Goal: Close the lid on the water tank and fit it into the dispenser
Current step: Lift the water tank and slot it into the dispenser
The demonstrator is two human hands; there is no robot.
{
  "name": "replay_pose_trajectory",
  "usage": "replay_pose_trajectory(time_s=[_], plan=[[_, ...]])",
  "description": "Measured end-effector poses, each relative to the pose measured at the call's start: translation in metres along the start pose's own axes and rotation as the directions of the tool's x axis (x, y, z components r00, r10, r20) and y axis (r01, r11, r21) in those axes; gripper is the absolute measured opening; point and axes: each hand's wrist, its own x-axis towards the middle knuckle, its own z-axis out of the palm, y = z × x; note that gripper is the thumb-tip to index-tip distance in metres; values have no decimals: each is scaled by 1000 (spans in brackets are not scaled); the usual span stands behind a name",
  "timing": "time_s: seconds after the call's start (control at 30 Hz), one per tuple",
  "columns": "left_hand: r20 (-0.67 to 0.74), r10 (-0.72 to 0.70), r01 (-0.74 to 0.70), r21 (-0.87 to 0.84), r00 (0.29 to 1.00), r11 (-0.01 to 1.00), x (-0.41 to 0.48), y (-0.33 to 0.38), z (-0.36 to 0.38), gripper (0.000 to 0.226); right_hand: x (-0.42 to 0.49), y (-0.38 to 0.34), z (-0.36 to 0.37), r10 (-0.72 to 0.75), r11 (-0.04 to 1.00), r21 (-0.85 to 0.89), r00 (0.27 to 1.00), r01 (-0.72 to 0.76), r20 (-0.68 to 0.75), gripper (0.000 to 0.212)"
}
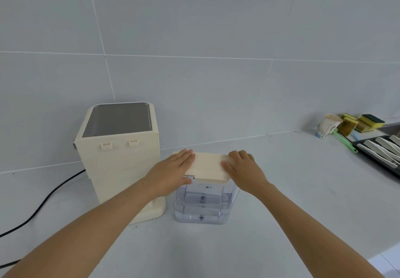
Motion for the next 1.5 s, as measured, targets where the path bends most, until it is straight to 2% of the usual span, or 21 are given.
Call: replay_pose_trajectory(time_s=[0.07, 0.17, 0.2, 0.23, 0.27, 0.3, 0.37, 0.5, 0.6, 0.7, 0.77, 0.87, 0.97, 1.1, 1.17, 1.33, 1.5], plan=[[-3, -6, 6, -29, 1000, 1000, 4, -6, -4, 70, 0, -1, -3, 15, 998, 56, 1000, -14, -17, 73], [7, -4, 4, -67, 1000, 998, 9, -11, -8, 71, -3, -5, -4, 74, 993, 96, 995, -67, -63, 80], [-8, -5, 5, -84, 1000, 996, 11, -12, -9, 71, -5, -8, -7, 97, 991, 106, 988, -85, -116, 75], [-27, -7, 5, -102, 1000, 995, 11, -14, -8, 72, -6, -10, -10, 160, 970, 209, 973, -124, -168, 62], [-42, -11, 5, -128, 999, 992, 11, -14, -8, 72, -6, -14, -17, 267, 917, 346, 950, -198, -163, 48], [-53, -18, 9, -166, 998, 986, 9, -12, -7, 72, -6, -17, -17, 350, 848, 455, 931, -270, -101, 42], [-94, -56, 28, -279, 994, 960, 6, -10, -3, 75, -10, -18, -12, 353, 806, 521, 934, -280, -44, 45], [-120, -229, 115, -594, 966, 796, 2, -9, 5, 97, -20, -15, -10, 378, 598, 742, 923, -305, 74, 54], [-36, -324, 192, -741, 945, 643, 3, -11, 11, 106, -28, -13, -11, 374, 410, 862, 917, -298, 138, 65], [71, -342, 244, -834, 937, 495, 8, -17, 19, 110, -34, -10, -8, 341, 257, 919, 918, -300, 204, 82], [104, -300, 235, -865, 948, 443, 11, -19, 24, 107, -36, -9, -2, 307, 169, 938, 921, -302, 241, 97], [142, -262, 241, -886, 955, 396, 15, -17, 29, 102, -38, -4, 14, 288, 167, 930, 918, -328, 273, 111], [182, -257, 272, -887, 949, 374, 19, -18, 33, 102, -37, -6, 30, 299, 223, 905, 909, -362, 289, 102], [219, -277, 323, -848, 935, 421, 21, -18, 35, 94, -34, -8, 44, 318, 219, 823, 835, -525, 448, 90], [223, -274, 326, -843, 935, 428, 22, -18, 34, 91, -31, -9, 46, 314, 236, 788, 812, -568, 491, 92], [218, -262, 320, -830, 940, 458, 20, -19, 33, 94, -26, -10, 43, 317, 239, 765, 793, -598, 521, 82], [207, -268, 317, -818, 941, 480, 15, -17, 31, 90, -31, -13, 39, 311, 217, 793, 810, -569, 497, 79]])
